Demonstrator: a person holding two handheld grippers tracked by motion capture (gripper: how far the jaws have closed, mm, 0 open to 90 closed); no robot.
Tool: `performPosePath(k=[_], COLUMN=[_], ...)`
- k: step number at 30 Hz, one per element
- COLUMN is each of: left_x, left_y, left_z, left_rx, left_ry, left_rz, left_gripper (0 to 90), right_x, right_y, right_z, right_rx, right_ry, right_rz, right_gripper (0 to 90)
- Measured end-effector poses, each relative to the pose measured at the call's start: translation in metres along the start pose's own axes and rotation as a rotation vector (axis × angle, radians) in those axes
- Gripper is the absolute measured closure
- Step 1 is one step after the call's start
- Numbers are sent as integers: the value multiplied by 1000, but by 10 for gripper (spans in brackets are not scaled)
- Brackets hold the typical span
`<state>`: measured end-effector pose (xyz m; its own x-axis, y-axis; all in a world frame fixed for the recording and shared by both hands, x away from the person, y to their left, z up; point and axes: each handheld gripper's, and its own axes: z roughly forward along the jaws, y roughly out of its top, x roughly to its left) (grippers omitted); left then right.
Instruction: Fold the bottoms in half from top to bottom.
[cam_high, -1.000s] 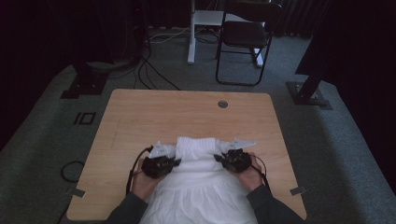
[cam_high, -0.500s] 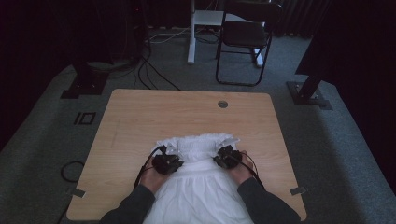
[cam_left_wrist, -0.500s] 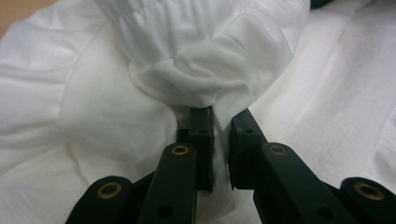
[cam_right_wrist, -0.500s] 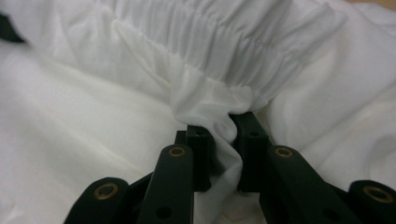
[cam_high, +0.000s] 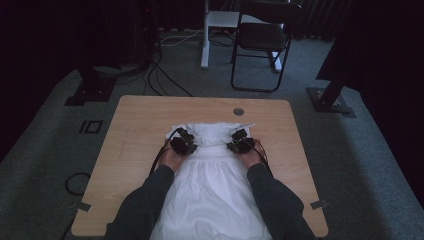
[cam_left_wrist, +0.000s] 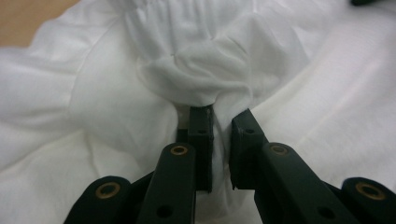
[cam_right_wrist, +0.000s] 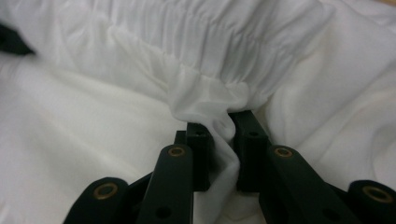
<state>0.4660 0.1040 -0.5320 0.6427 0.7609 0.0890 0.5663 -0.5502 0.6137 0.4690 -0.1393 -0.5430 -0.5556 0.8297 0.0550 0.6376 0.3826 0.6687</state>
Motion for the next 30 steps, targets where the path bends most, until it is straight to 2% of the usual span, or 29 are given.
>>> performPosePath(k=[1,3,5,7,10,11,13,16,18,19,20,21,24,25,26,27,28,30], left_x=[3,4,4,5,10,12,14,18,19,19,15,12,2,2,2,-11,-16,-24], left_y=[4,9,19,23,25,26,27,32,36,36,41,42,44,44,44,40,37,28], left_z=[3,5,11,15,15,12,0,-26,-47,-47,-72,-84,-119,-119,-119,-146,-152,-160], left_rx=[7,14,25,26,27,19,-39,-151,-221,-221,-285,-314,-396,-396,-396,-433,-428,-419], left_ry=[1,9,27,45,19,1,-24,-47,-67,-67,-84,-83,-101,-101,-101,-131,-132,-146], left_rz=[0,4,3,-6,-44,-73,-112,-137,-140,-140,-112,-97,-70,-70,-70,-39,-20,0], left_gripper=[816,815,815,815,822,827,837,841,842,842,842,842,843,843,843,842,841,840], right_x=[-2,-5,-17,-20,-22,-22,-22,-25,-25,-25,-23,-18,-9,-9,-6,1,5,13], right_y=[2,5,15,20,26,28,32,41,46,46,49,54,59,59,59,56,51,39], right_z=[2,4,12,15,18,18,10,-14,-36,-36,-48,-75,-112,-112,-124,-145,-153,-162], right_rx=[-3,-3,-7,-12,4,11,11,-56,-121,-121,-151,-212,-292,-292,-317,-358,-375,-372], right_ry=[-8,-8,-33,-53,-57,-54,-54,-30,-7,-7,-7,-15,-17,-17,-11,-4,0,11], right_rz=[-14,-12,23,47,58,41,-3,-16,-28,-28,-41,-83,-123,-123,-130,-147,-144,-152], right_gripper=[780,779,772,773,789,813,848,856,857,857,858,859,859,859,859,859,858,857])
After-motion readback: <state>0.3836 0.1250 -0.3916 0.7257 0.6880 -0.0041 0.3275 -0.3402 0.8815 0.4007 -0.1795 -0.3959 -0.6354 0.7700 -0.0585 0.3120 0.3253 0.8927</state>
